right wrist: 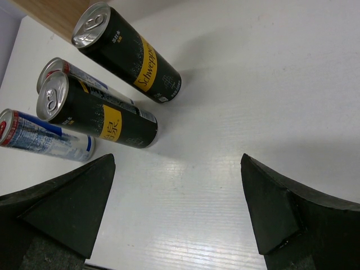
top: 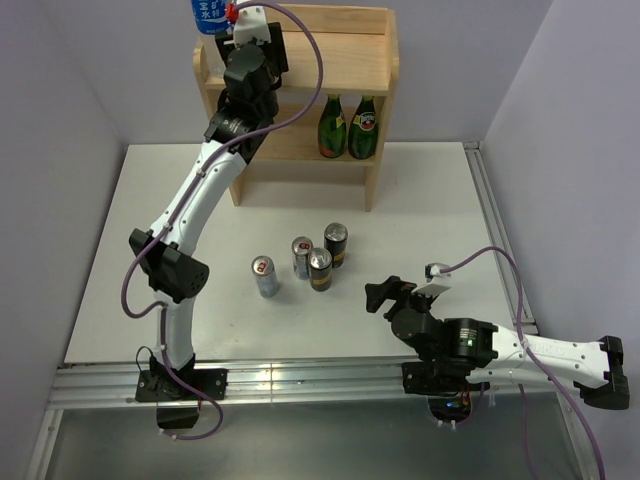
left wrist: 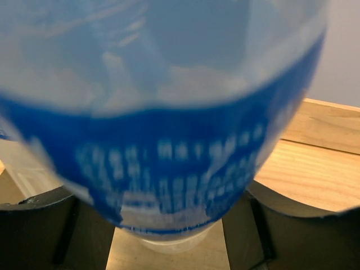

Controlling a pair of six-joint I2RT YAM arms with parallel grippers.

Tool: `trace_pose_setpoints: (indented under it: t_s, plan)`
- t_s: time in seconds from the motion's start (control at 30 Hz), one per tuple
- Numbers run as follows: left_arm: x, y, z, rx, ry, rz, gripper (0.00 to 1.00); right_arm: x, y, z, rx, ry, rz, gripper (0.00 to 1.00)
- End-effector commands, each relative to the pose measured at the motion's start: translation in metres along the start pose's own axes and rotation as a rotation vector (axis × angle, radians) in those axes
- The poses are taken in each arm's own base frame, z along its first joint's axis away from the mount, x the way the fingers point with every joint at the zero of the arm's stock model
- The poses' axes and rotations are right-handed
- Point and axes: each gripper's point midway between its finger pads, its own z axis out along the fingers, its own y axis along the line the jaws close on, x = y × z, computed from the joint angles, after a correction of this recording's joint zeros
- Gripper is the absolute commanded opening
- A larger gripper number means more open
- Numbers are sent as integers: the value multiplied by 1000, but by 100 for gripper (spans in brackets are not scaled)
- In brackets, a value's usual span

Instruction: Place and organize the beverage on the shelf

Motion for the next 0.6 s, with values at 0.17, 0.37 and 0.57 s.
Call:
trace_pose_setpoints:
  t_s: [0.17,0.37,0.57]
  plan:
    - [-2,0,14,-12,-33,-20,73,-1,1,1,1,-17,3,100]
    - [11,0,17,-13,-18,-7,72,-1,1,2,0,-19,6,100]
    - [14,-1,15,-12,-10,-43,74,-1,0,2,3,-20,3,100]
